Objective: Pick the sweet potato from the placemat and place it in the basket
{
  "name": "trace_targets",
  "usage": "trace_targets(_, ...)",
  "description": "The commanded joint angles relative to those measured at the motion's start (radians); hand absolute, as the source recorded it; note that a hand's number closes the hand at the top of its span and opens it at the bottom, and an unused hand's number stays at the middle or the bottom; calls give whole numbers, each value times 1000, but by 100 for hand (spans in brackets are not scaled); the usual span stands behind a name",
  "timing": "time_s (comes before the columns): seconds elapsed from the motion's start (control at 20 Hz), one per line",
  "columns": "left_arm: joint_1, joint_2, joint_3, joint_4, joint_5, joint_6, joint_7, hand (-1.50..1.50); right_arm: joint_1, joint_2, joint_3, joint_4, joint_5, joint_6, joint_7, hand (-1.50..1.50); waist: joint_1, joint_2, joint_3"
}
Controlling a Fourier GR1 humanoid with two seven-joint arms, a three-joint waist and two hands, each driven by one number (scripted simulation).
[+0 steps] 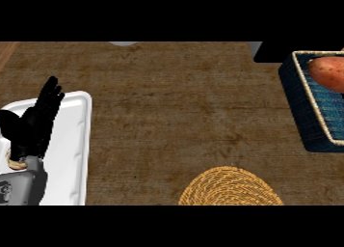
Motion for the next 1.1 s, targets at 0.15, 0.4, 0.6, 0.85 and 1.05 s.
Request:
trace_targets(0.15,-7,46,40,-18,22,-33,25,0,-21,-12,-92,242,-23,155,-178,150,-6,-1,0)
trace_targets(0.4,-15,-11,0,6,-7,6,-9,0,-72,-167,53,49,364,25,-376,150,4,4,2)
trace_targets(0.6,-37,9,8,4,4,-12,4,0,-86,-158,70,135,526,-135,-541,150,20,7,2)
trace_targets(0.85,-33,-6,-7,24,-17,-1,18,0,-187,-79,110,261,632,-185,-570,150,4,1,0)
trace_targets(1.05,-25,-17,-13,-7,-19,8,34,0,-264,-14,121,450,716,-235,-641,150,5,1,0)
